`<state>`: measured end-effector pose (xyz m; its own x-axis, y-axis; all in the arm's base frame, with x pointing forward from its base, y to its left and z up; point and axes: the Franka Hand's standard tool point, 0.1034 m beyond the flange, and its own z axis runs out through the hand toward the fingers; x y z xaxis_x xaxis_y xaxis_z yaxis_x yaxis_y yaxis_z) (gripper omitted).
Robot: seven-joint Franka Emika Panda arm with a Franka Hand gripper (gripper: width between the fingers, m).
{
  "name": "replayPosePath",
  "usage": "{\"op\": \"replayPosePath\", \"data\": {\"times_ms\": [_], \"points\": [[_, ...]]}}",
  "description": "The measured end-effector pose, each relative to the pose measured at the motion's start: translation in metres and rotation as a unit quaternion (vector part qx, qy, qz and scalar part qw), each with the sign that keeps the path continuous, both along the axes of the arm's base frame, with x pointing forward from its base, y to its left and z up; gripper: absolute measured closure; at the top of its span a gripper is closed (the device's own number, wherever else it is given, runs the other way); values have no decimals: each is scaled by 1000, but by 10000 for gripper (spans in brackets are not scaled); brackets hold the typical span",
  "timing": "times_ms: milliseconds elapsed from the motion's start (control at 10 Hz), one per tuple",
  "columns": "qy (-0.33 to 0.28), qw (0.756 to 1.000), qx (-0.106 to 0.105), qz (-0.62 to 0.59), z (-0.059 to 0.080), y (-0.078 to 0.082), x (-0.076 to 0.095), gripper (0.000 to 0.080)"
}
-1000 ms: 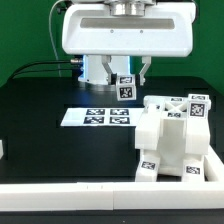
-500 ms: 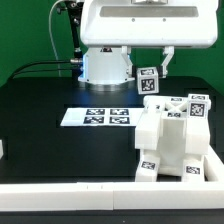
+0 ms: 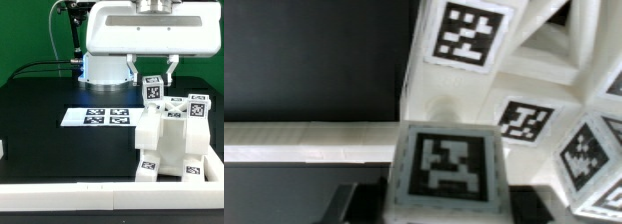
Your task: Assemble chair
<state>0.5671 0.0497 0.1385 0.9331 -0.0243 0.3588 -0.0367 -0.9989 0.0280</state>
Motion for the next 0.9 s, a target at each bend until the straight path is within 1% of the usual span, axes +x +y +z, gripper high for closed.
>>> {"op": "replayPosePath", "data": {"times_ms": [400, 600, 900], "points": [[-2, 1000, -3, 5, -4, 1, 0, 517], [-9, 1000, -8, 11, -5, -2, 3, 517], [-4, 1000, -11, 13, -13, -3, 0, 517]]}}
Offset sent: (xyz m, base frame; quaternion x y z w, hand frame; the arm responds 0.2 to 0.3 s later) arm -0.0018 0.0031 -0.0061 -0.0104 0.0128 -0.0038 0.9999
